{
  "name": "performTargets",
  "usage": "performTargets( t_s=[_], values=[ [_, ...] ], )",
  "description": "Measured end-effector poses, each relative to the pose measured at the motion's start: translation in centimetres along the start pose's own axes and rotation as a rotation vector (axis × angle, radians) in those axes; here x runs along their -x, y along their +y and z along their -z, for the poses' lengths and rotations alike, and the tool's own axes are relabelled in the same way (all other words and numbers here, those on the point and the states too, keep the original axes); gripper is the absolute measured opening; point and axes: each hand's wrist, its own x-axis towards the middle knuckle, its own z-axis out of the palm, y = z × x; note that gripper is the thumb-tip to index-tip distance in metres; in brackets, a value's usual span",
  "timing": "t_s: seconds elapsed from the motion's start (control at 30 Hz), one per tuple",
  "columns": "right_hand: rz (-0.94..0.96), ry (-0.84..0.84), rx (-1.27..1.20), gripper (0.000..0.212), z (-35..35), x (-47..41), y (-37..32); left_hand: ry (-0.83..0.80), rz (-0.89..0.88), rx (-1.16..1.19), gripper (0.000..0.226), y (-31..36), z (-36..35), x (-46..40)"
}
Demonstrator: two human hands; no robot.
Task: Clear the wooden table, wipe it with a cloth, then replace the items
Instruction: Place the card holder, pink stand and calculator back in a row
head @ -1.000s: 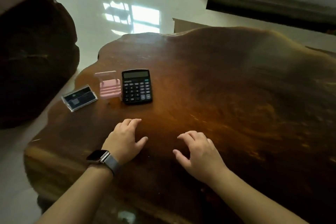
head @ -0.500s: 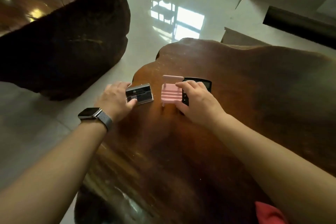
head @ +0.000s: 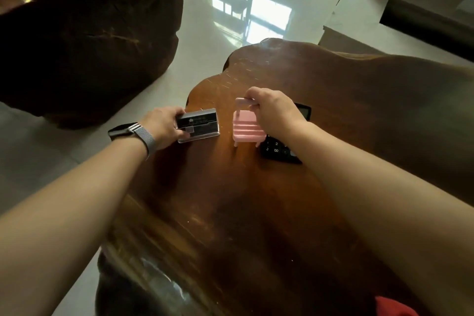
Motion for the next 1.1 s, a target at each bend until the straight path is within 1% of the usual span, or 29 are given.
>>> performTargets(
  t_s=[0.1,0.23,0.37,0.47,0.6,0.73,0.83,0.97,1.1],
  values=[
    [-0.003,0.010,-0.065,0.031,0.8,0.5,-0.3,0.006,0.007,0.071,0.040,0.4,0.7,0.8],
    [-0.029,0.041,-0.190,0.025,3.9,2.7,0.2,-0.001,-0.047,0.112,0.039,2.7,2.4,3.0],
    [-0.071,0.081,-0.267,0.025,8.6,7.2,3.5,-0.018,-0.153,0.139,0.038,8.4,3.5,5.1],
    [-0.162,0.119,-0.248,0.024,11.9,12.1,8.1,-0.082,-0.235,0.112,0.040,14.4,2.5,5.6],
    [-0.308,0.171,-0.211,0.020,15.6,19.5,14.8,-0.203,-0.315,0.114,0.042,23.3,-1.1,5.8],
    [-0.449,0.187,-0.194,0.018,18.0,26.3,20.6,-0.256,-0.466,0.042,0.038,31.3,-6.3,6.4],
    [-0.547,0.208,-0.186,0.020,18.4,30.9,24.5,-0.304,-0.553,0.013,0.035,36.7,-11.1,6.9],
    [-0.631,0.205,-0.157,0.021,17.5,34.3,28.3,-0.362,-0.603,-0.017,0.032,40.7,-16.2,6.8],
    [-0.677,0.211,-0.160,0.021,15.9,36.2,30.6,-0.381,-0.646,-0.059,0.033,42.6,-19.9,6.5]
  ],
)
